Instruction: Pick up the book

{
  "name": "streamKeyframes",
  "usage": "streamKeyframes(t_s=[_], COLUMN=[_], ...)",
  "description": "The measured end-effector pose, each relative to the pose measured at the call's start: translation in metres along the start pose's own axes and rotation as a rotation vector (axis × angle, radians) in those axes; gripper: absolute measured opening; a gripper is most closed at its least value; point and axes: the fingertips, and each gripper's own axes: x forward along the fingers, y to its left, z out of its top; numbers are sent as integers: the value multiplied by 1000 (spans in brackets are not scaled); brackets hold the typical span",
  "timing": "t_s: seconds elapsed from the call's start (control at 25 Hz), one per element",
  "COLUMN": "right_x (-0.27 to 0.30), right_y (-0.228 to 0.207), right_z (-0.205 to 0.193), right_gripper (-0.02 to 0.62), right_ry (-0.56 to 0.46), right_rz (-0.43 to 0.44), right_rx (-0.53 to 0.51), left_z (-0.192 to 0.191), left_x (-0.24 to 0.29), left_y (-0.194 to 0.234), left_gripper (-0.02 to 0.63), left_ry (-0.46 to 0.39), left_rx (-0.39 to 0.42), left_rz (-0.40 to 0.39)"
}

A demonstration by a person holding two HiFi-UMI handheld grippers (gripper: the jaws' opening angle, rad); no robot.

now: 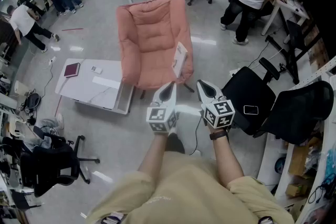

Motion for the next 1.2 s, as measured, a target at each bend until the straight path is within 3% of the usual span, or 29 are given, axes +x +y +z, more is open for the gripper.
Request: streamKeyframes(t_s=[0.36,0.68,0.88,1.2], right_x=[111,197,227,267], right_y=[-20,-34,-31,-76], right_z=[6,-43,-75,-114], right_gripper=[5,5,5,8], right_ry=[59,187,275,373], right_rz=[-65,-93,-67,-96], right_rx=[47,166,199,262], left_z=[19,9,-12,-64], left_x=[69,117,141,179], left_y=[97,171,210,230], left_gripper=[3,3,3,3], left_ry=[-10,56,92,237], left_rx=[-25,-82,-171,-208], left_rz=[-20,-77,-90,-125])
